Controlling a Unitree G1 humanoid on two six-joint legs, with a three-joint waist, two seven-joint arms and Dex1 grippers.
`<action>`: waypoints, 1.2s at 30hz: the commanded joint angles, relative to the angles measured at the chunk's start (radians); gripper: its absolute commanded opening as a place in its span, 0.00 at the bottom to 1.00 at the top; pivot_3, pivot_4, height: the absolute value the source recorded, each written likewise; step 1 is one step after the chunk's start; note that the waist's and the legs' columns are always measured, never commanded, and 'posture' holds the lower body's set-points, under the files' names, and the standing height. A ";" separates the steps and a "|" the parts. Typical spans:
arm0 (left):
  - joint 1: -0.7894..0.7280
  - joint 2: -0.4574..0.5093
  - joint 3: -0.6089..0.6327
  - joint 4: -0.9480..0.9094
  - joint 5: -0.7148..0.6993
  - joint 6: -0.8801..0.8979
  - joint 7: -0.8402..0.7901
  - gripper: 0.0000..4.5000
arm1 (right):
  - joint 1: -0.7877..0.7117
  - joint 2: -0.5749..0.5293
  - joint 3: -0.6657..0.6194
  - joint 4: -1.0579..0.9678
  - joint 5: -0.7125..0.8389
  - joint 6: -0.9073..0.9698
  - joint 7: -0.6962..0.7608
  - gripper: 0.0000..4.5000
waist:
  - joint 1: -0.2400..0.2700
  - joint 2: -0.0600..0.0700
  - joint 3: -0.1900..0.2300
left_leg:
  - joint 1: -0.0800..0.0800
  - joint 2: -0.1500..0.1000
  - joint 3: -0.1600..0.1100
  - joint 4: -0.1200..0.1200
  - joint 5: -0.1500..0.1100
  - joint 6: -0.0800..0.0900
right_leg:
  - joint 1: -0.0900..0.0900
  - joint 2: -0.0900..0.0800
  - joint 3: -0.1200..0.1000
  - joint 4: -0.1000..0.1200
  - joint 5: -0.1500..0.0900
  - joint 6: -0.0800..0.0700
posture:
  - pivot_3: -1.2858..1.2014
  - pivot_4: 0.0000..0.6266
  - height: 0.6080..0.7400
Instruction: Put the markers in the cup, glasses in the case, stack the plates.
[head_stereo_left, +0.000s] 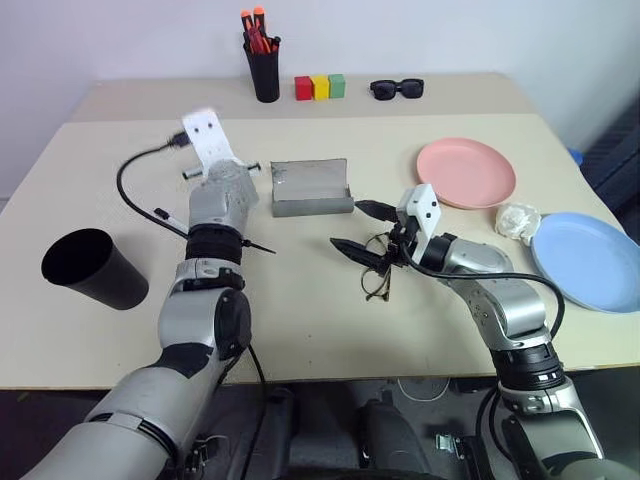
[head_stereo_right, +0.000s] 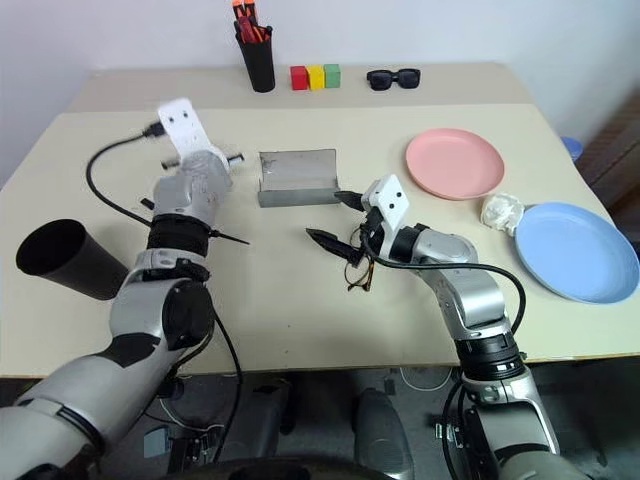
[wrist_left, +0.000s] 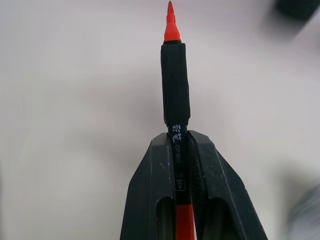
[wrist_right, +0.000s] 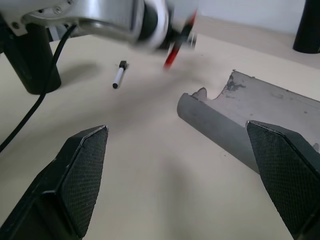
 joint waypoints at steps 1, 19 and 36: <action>0.124 0.054 -0.050 -0.343 -0.022 -0.085 -0.163 0.00 | -0.029 0.023 0.015 -0.028 0.013 -0.028 0.013 1.00 | -0.004 0.000 0.000 | 0.000 0.000 0.001 -0.001 0.000 0.000 | 0.000 0.000 0.001 0.000 0.000 0.000 | 0.52 0.24 0.95; 0.747 0.144 0.218 -1.184 -0.009 0.046 -0.176 0.00 | -0.123 0.118 0.130 -0.047 0.122 -0.017 0.214 1.00 | 0.011 -0.001 -0.001 | 0.002 0.001 -0.002 0.000 -0.002 0.004 | 0.002 0.001 0.000 -0.001 0.000 -0.001 | 0.52 0.24 0.95; 0.995 -0.007 0.176 -1.206 0.184 -0.140 -0.076 0.00 | -0.092 0.180 0.202 -0.014 0.078 -0.067 0.201 1.00 | 0.010 -0.002 -0.002 | 0.004 0.001 -0.002 0.000 -0.003 0.004 | 0.002 0.001 0.000 -0.001 0.000 -0.001 | 0.52 0.24 0.95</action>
